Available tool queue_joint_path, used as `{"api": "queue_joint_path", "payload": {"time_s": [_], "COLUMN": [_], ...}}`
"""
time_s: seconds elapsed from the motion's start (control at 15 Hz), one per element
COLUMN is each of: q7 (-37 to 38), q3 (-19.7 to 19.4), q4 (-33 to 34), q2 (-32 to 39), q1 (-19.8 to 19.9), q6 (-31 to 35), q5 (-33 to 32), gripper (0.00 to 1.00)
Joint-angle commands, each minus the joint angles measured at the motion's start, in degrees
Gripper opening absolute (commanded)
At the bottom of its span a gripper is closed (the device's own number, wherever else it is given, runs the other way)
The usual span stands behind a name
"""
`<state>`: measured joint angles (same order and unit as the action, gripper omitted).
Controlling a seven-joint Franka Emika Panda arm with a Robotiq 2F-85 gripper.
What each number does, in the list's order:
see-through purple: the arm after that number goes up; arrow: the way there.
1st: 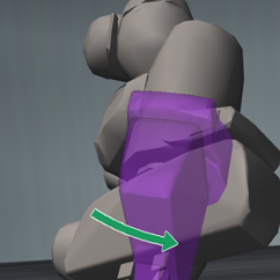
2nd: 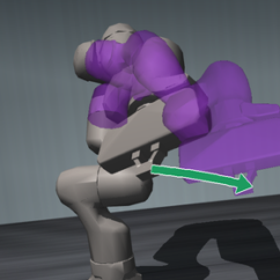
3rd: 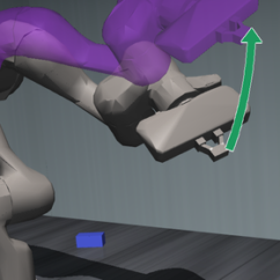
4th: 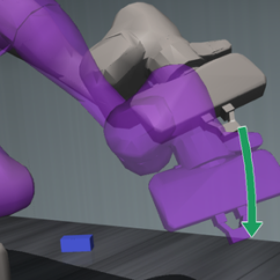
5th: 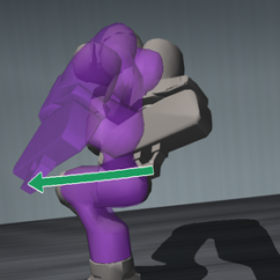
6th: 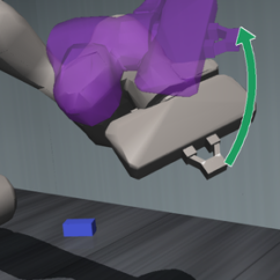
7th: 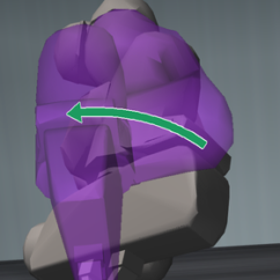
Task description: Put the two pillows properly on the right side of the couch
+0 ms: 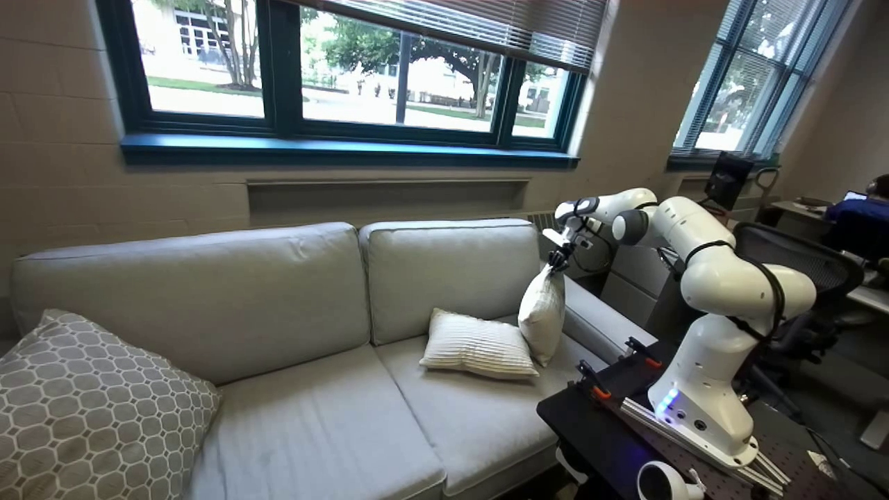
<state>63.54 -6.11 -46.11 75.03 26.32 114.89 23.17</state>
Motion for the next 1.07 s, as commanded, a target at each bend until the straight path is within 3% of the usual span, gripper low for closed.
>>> {"api": "queue_joint_path", "payload": {"time_s": [0.0,0.6,0.87,1.0], "q7": [0.30,-1.38,-0.07,1.17], "q3": [1.73,2.42,3.04,1.84], "q4": [-8.85,-28.53,-31.75,-31.03], "q2": [-7.34,-15.10,-12.89,-11.17], "q1": [4.71,15.72,19.45,19.47], "q6": [2.24,12.35,14.40,13.25], "q5": [5.91,22.95,30.51,35.82], "gripper": [0.03,0.03,0.02,0.02]}}
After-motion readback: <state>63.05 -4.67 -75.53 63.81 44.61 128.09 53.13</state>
